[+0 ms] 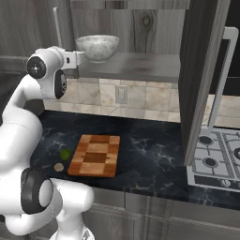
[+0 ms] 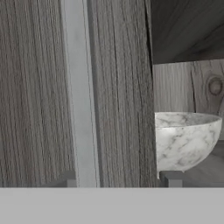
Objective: Open the cabinet. Place the bowl and condiment on the counter. Then place the lime and garlic on the cutting board.
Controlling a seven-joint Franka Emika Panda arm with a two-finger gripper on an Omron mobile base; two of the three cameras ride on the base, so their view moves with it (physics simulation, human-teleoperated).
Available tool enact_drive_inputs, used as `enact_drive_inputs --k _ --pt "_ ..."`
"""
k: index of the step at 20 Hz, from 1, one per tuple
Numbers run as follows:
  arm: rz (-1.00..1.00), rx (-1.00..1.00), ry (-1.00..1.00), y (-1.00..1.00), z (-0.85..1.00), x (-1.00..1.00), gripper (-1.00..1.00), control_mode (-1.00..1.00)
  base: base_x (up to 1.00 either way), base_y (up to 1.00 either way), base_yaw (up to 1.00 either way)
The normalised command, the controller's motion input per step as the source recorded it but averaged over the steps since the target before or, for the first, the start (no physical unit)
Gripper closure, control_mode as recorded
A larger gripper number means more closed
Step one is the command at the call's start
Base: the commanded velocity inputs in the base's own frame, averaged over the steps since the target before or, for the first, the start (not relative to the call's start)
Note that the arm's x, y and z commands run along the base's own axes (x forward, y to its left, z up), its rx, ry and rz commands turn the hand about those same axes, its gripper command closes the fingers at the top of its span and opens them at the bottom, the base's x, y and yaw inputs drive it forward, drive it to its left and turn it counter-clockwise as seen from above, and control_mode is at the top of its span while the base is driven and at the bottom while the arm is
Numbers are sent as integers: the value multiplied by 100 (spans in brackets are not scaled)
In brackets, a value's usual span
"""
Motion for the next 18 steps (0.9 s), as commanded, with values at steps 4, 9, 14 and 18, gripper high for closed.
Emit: enact_drive_inputs --k 4,9,14,18 --pt "-3 0 -3 0 74 -46 100 -100 0 0 0" --pt "-3 0 -3 -1 75 -52 100 -100 0 0 0" --pt "-1 0 0 0 82 -54 100 -100 0 0 0" --pt "0 0 0 -5 85 -61 100 -100 0 0 0"
